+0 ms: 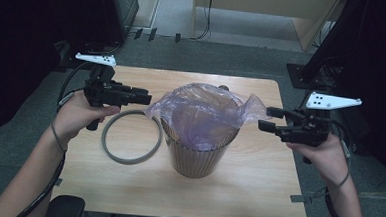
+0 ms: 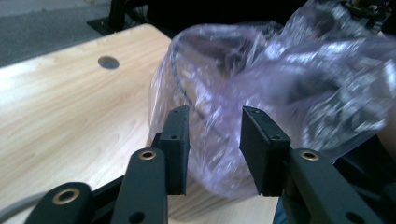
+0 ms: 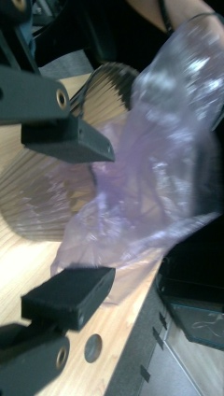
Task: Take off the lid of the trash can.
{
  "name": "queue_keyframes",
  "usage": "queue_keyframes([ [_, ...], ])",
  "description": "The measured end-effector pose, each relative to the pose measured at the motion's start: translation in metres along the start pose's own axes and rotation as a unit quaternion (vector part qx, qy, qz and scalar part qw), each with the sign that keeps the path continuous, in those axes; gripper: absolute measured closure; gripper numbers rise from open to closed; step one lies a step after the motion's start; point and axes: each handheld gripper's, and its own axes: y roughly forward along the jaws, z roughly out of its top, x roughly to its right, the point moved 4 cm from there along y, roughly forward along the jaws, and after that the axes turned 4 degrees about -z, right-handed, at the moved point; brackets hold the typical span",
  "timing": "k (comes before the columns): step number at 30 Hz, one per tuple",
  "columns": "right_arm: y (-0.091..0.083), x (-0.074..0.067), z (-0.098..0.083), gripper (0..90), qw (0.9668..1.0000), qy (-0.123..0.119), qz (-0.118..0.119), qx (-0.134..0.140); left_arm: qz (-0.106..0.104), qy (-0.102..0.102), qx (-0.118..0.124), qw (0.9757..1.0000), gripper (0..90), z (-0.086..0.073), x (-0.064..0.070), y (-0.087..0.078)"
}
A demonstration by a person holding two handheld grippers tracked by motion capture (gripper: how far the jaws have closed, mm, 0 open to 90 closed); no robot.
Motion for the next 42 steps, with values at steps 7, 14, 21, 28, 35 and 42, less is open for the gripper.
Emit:
queue_keyframes([
  [7, -0.006, 0.003, 0.034, 65.6, 0.9995, 0.019, -0.014, 0.019, 0.005, 0.008, 0.006, 0.9999, 60.1, 0.028, 0.008, 0.002],
  [14, 0.016, 0.003, 0.06, 68.5, 0.9997, 0.009, -0.019, 0.009, -0.002, 0.0, -0.022, 0.9997, 60.9, 0.046, 0.005, 0.023],
  [21, 0.048, 0.007, 0.061, 66.8, 0.9997, 0.014, -0.002, -0.021, -0.018, -0.003, -0.054, 0.9984, 61.1, 0.037, 0.008, 0.046],
  [28, 0.054, -0.003, 0.049, 55.3, 0.999, 0.006, 0.011, -0.042, -0.026, 0.009, -0.064, 0.9976, 56.5, 0.021, 0.019, 0.048],
  [35, 0.048, -0.019, 0.031, 46.9, 0.9983, -0.013, 0.014, -0.055, -0.032, 0.019, -0.064, 0.9972, 51.0, 0.0, 0.032, 0.042],
  [42, 0.042, -0.032, 0.013, 49.0, 0.9983, -0.016, 0.019, -0.053, -0.023, 0.034, -0.06, 0.9974, 48.0, -0.017, 0.042, 0.036],
])
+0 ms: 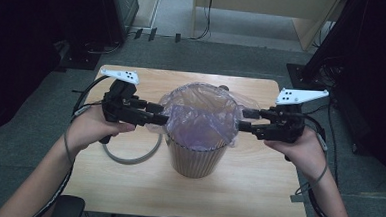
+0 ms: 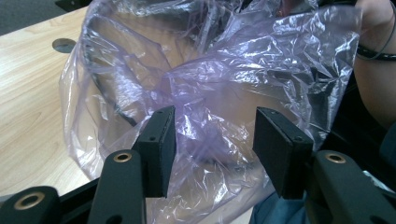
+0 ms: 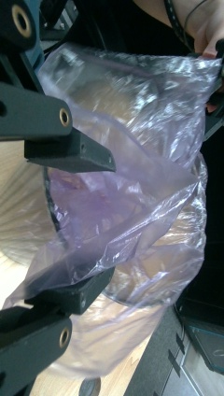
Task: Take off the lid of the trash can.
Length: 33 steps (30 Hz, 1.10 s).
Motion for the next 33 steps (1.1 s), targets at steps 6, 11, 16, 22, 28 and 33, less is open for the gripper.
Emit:
queue_keyframes([
  [6, -0.003, -0.005, -0.01, 75.2, 0.9999, -0.01, -0.001, 0.003, 0.014, 0.009, -0.002, 0.9999, 47.1, -0.012, 0.005, -0.003],
  [11, -0.004, -0.007, -0.018, 85.1, 0.9998, -0.018, 0.005, -0.011, 0.012, 0.002, -0.008, 0.9999, 51.7, -0.023, 0.005, -0.002],
  [16, -0.003, -0.007, -0.026, 88.0, 0.9993, -0.027, 0.005, -0.026, 0.02, 0.007, 0.0, 0.9998, 61.7, -0.029, 0.004, 0.001],
  [22, -0.003, 0.001, -0.035, 89.6, 0.9992, -0.019, -0.003, -0.034, 0.025, 0.001, 0.0, 0.9997, 81.9, -0.033, 0.003, 0.001],
  [28, 0.003, 0.013, -0.043, 89.4, 0.9989, -0.008, -0.017, -0.043, 0.025, 0.005, -0.009, 0.9996, 90.0, -0.037, 0.003, 0.003],
  [33, 0.008, 0.026, -0.049, 89.1, 0.999, 0.01, -0.026, -0.034, 0.026, 0.0, -0.026, 0.9993, 90.0, -0.045, 0.0, 0.01],
])
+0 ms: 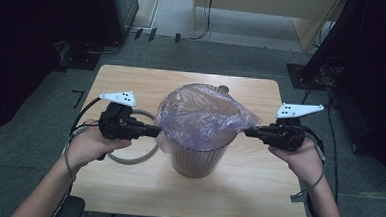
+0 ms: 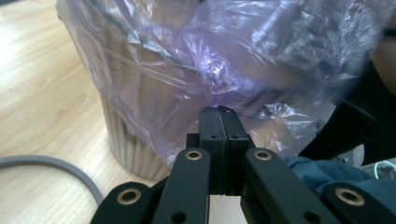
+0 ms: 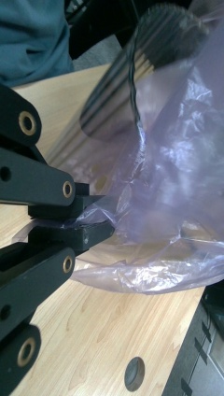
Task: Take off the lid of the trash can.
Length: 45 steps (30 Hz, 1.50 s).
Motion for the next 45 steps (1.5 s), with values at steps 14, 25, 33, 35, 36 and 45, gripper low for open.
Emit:
queue_keyframes([
  [14, 0.0, 0.009, -0.005, 74.9, 0.9999, 0.009, -0.001, 0.014, -0.006, -0.017, 0.022, 0.9996, 80.7, -0.002, -0.011, -0.003],
  [25, -0.028, -0.005, 0.005, 38.6, 0.9987, -0.017, 0.024, 0.042, -0.036, -0.004, 0.07, 0.9969, 59.4, 0.012, 0.004, -0.037],
  [33, -0.049, -0.013, 0.009, 34.0, 0.9945, 0.008, 0.061, 0.084, -0.036, -0.005, 0.085, 0.9957, 52.3, 0.012, 0.004, -0.049],
  [35, -0.051, -0.015, 0.012, 32.5, 0.9951, -0.002, 0.053, 0.083, -0.036, -0.001, 0.088, 0.9955, 50.7, 0.015, 0.006, -0.049],
  [36, -0.052, -0.016, 0.013, 31.6, 0.9954, -0.006, 0.05, 0.081, -0.036, 0.002, 0.091, 0.9952, 50.0, 0.017, 0.007, -0.049],
  [45, -0.068, -0.016, 0.013, 29.8, 0.996, -0.018, 0.025, 0.084, -0.035, -0.007, 0.106, 0.9937, 39.0, 0.026, 0.007, -0.054],
])
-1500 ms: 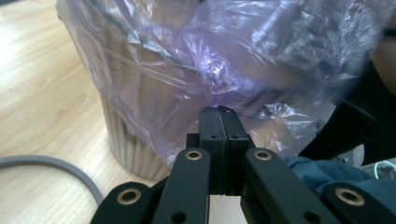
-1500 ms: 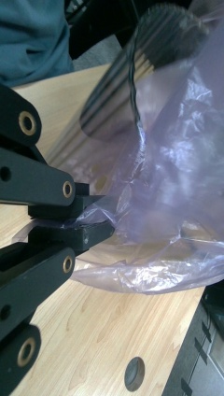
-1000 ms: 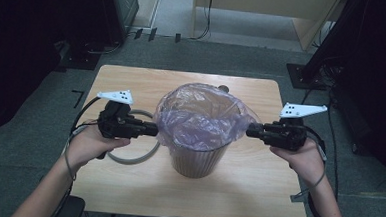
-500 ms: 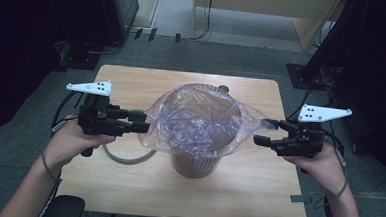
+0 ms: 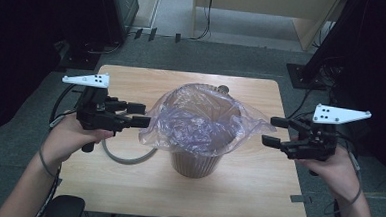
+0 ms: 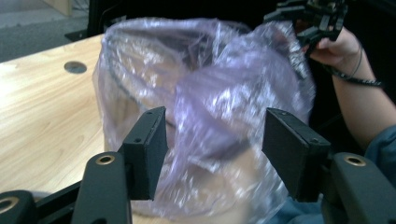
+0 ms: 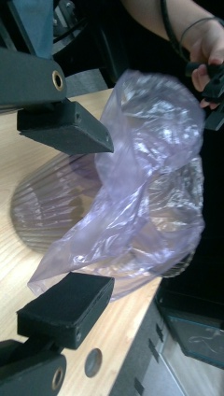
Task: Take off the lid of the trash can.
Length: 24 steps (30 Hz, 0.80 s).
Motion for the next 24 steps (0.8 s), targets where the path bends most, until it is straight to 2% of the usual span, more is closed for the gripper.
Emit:
queue_keyframes([
  [2, -0.005, -0.003, 0.006, 31.5, 0.9999, -0.003, -0.002, 0.01, 0.001, 0.003, 0.003, 1.0, 38.2, 0.004, 0.0, 0.001],
  [5, -0.007, -0.005, 0.02, 40.3, 0.9996, 0.004, -0.015, 0.025, 0.015, 0.004, -0.002, 0.9999, 39.0, 0.012, 0.0, 0.011],
  [8, -0.001, -0.01, 0.032, 46.1, 0.999, 0.014, -0.017, 0.04, 0.007, 0.011, -0.011, 0.9999, 40.1, 0.014, 0.004, 0.025],
  [11, 0.011, -0.016, 0.039, 47.9, 0.9987, 0.005, -0.022, 0.045, 0.012, 0.019, -0.025, 0.9994, 39.0, 0.012, 0.005, 0.04],
  [13, 0.02, -0.018, 0.038, 47.9, 0.9991, -0.001, -0.021, 0.038, 0.016, 0.022, -0.033, 0.9991, 38.2, 0.01, 0.004, 0.046],
  [16, 0.035, -0.018, 0.03, 45.7, 0.9995, -0.007, -0.025, 0.017, 0.016, 0.015, -0.037, 0.9991, 37.7, 0.006, 0.001, 0.052],
  [18, 0.044, -0.018, 0.023, 43.2, 0.9997, -0.005, -0.024, 0.006, 0.026, 0.019, -0.04, 0.9987, 37.4, 0.003, 0.0, 0.053],
  [21, 0.051, -0.019, 0.013, 41.3, 0.9996, -0.007, -0.027, -0.007, 0.028, 0.021, -0.036, 0.9987, 36.8, -0.002, -0.001, 0.051],
  [24, 0.053, -0.02, 0.003, 38.2, 0.9992, -0.009, -0.034, -0.017, 0.047, 0.025, -0.038, 0.9979, 36.1, -0.008, -0.001, 0.045],
])
